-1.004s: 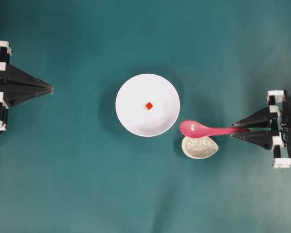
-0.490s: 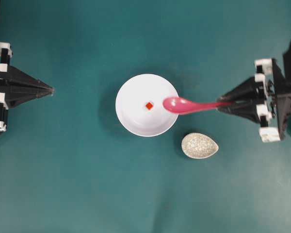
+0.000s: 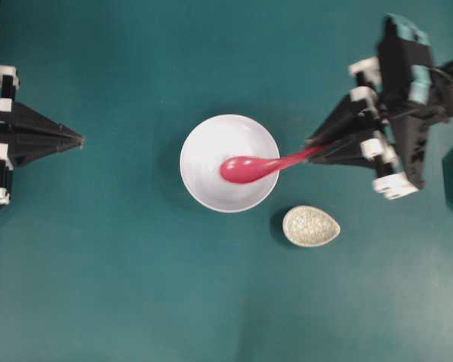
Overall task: Grip the spoon and scoop the red block from the bowl with right arm.
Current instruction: 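Lower the spoon bowl into the white bowl beside the red cube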
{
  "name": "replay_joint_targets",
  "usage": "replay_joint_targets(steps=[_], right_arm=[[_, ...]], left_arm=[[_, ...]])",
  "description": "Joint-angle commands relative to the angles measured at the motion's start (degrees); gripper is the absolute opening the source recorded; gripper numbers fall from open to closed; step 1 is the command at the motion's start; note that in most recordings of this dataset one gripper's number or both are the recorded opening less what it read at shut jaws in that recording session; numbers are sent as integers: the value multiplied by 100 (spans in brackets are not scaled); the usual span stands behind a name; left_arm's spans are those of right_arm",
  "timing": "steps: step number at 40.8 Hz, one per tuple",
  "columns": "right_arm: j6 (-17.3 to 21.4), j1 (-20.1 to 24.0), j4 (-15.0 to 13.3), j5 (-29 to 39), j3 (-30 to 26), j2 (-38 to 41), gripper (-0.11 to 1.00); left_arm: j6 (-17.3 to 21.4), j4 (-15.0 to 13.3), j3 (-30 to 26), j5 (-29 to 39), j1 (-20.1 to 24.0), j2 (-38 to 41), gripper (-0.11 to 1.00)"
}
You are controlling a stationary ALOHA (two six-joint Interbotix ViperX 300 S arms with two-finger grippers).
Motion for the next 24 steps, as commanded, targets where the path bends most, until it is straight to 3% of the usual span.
replay_joint_targets(steps=[1, 9, 15, 24], right_arm=[[18, -62, -9, 141, -422, 237, 25], [53, -158, -44, 492, -800, 782, 25], [360, -290, -237, 756, -976, 993, 25], [1424, -396, -1151, 1389, -1169, 1178, 25]], left_arm=[[-9, 9, -88, -26, 18, 9, 0], [-62, 0, -97, -26, 18, -9, 0], [-149, 0, -97, -26, 18, -35, 0], [-149, 0, -97, -18, 18, -35, 0]])
